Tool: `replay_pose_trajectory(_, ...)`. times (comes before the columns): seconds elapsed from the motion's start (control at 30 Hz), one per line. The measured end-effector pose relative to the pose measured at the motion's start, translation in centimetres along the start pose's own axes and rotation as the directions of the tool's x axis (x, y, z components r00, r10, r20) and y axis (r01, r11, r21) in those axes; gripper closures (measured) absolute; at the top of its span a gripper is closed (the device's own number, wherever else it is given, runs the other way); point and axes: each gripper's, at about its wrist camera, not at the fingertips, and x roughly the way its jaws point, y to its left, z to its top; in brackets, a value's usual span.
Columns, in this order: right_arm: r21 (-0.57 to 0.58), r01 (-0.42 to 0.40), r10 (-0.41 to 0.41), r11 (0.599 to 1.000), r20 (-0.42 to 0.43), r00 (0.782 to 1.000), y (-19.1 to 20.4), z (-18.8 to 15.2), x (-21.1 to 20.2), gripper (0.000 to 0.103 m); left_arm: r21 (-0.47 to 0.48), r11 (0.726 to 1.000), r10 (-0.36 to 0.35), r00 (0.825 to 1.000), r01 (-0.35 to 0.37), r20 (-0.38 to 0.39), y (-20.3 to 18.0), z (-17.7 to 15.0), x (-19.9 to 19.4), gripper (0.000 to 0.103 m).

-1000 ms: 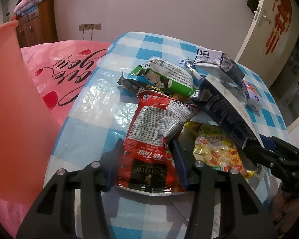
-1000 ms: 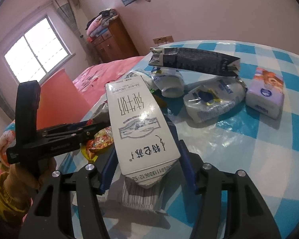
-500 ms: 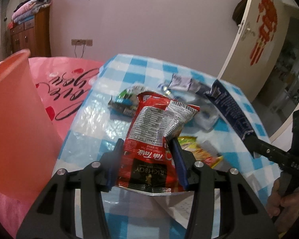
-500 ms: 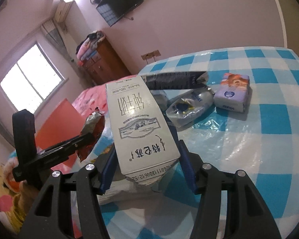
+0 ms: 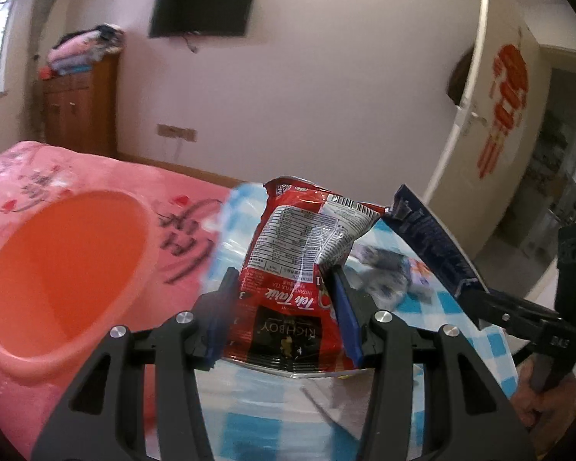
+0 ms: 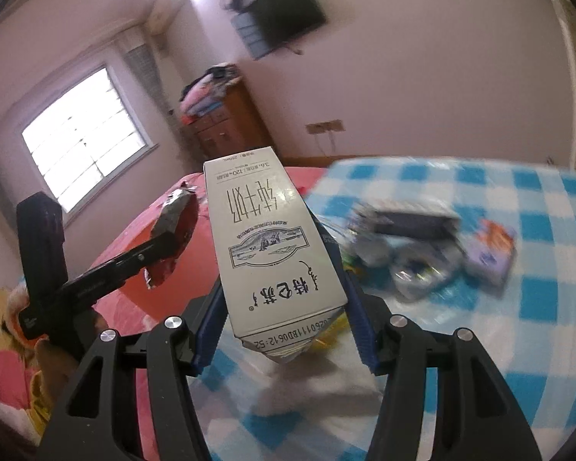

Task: Collect trash
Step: 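Lift the red chip bag and milk carton and carry them toward the orange bucket, then open both tools over the orange bucket to drop the chip bag and carton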

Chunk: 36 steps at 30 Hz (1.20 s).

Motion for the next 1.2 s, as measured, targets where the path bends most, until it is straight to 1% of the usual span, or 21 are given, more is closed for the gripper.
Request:
replay_pose_trajectory(0.07, -0.045, -0.025, 0.025, 0.999, -0.010, 1.000, 2.2, 1.2, 0.7, 0.045, -0.021, 0.999, 0.035, 0.999, -0.035, 0.021, 1.4, 0.7, -1.2, 0.054)
replay_pose_trajectory(0.2, -0.140, -0.068, 0.062, 0.988, -0.050, 0.997, 6.7, 3.2, 3.2, 0.045, -0.065, 0.991, 0.124, 0.991, -0.120, 0.059, 4.8, 1.7, -3.6, 0.054)
replay_pose_trajectory(0.23, -0.161, -0.087, 0.077, 0.983, -0.069, 0.995, 8.0, 3.7, 4.2, 0.045, -0.082, 0.985, 0.160, 0.985, -0.154, 0.065, 6.1, 2.0, -4.2, 0.054)
replay_pose_trajectory(0.3, -0.188, -0.113, 0.096, 0.976, -0.097, 0.991, 9.8, 4.3, 5.8, 0.045, -0.102, 0.975, 0.206, 0.976, -0.198, 0.065, 7.6, 2.1, -4.6, 0.054)
replay_pose_trajectory(0.33, -0.202, -0.125, 0.103, 0.971, -0.115, 0.988, 10.9, 4.6, 6.9, 0.045, -0.117, 0.965, 0.243, 0.968, -0.235, 0.059, 8.8, 2.1, -4.8, 0.054)
replay_pose_trajectory(0.37, -0.210, -0.138, 0.112, 0.968, -0.132, 0.985, 11.7, 5.0, 8.0, 0.045, -0.125, 0.959, 0.261, 0.964, -0.253, 0.053, 9.6, 2.1, -4.8, 0.054)
replay_pose_trajectory(0.5, -0.222, -0.175, 0.132, 0.959, -0.195, 0.972, 14.4, 5.9, 11.9, 0.045, -0.167, 0.939, 0.306, 0.952, -0.300, 0.012, 12.4, 1.7, -4.2, 0.054)
replay_pose_trajectory(0.6, -0.244, -0.172, 0.116, 0.954, -0.226, 0.967, 15.8, 6.1, 14.2, 0.045, -0.195, 0.926, 0.326, 0.945, -0.324, -0.023, 14.2, 1.4, -3.2, 0.053)
replay_pose_trajectory(0.67, -0.251, -0.165, 0.103, 0.954, -0.244, 0.964, 16.7, 6.1, 15.6, 0.044, -0.215, 0.920, 0.329, 0.944, -0.329, -0.036, 15.1, 1.2, -3.0, 0.052)
replay_pose_trajectory(0.7, -0.244, -0.156, 0.096, 0.957, -0.240, 0.966, 16.7, 6.2, 16.1, 0.044, -0.225, 0.917, 0.328, 0.944, -0.329, -0.043, 15.5, 1.1, -2.8, 0.046)
replay_pose_trajectory(0.73, -0.228, -0.160, 0.104, 0.960, -0.241, 0.965, 16.6, 6.2, 16.5, 0.042, -0.231, 0.914, 0.333, 0.942, -0.335, -0.048, 15.8, 0.9, -3.0, 0.034)
replay_pose_trajectory(0.77, -0.213, -0.170, 0.117, 0.962, -0.239, 0.964, 16.5, 6.3, 16.6, 0.038, -0.231, 0.912, 0.338, 0.940, -0.339, -0.046, 15.9, 0.8, -3.0, 0.030)
replay_pose_trajectory(0.8, -0.197, -0.174, 0.128, 0.965, -0.228, 0.965, 16.2, 6.2, 16.4, 0.028, -0.229, 0.913, 0.339, 0.940, -0.339, -0.041, 15.9, 0.9, -2.9, 0.026)
replay_pose_trajectory(0.83, -0.182, -0.177, 0.138, 0.967, -0.209, 0.968, 15.9, 6.2, 16.1, 0.020, -0.221, 0.917, 0.335, 0.942, -0.334, -0.031, 15.8, 0.8, -3.0, 0.026)
replay_pose_trajectory(0.87, -0.172, -0.182, 0.148, 0.968, -0.194, 0.970, 15.7, 6.1, 15.7, 0.018, -0.217, 0.918, 0.333, 0.943, -0.331, -0.028, 15.6, 0.7, -3.1, 0.025)
replay_pose_trajectory(0.9, -0.166, -0.182, 0.152, 0.969, -0.180, 0.972, 15.4, 6.0, 15.2, 0.018, -0.217, 0.919, 0.333, 0.943, -0.330, -0.025, 15.5, 0.6, -3.2, 0.022)
replay_pose_trajectory(0.93, -0.162, -0.175, 0.147, 0.971, -0.166, 0.975, 15.1, 6.0, 14.8, 0.018, -0.217, 0.919, 0.334, 0.942, -0.330, -0.019, 15.4, 0.6, -3.2, 0.021)
replay_pose_trajectory(1.0, -0.155, -0.149, 0.130, 0.977, -0.128, 0.983, 14.3, 5.7, 13.7, 0.013, -0.213, 0.920, 0.336, 0.942, -0.330, -0.007, 15.0, 0.5, -3.3, 0.021)
replay_pose_trajectory(1.1, -0.149, -0.120, 0.108, 0.982, -0.083, 0.991, 13.1, 5.2, 12.0, 0.013, -0.191, 0.931, 0.319, 0.948, -0.310, 0.014, 14.2, 0.4, -3.3, 0.020)
replay_pose_trajectory(1.2, -0.129, -0.099, 0.094, 0.987, -0.049, 0.994, 11.5, 4.4, 10.6, 0.012, -0.161, 0.940, 0.311, 0.950, -0.302, 0.037, 13.3, 0.3, -3.6, 0.019)
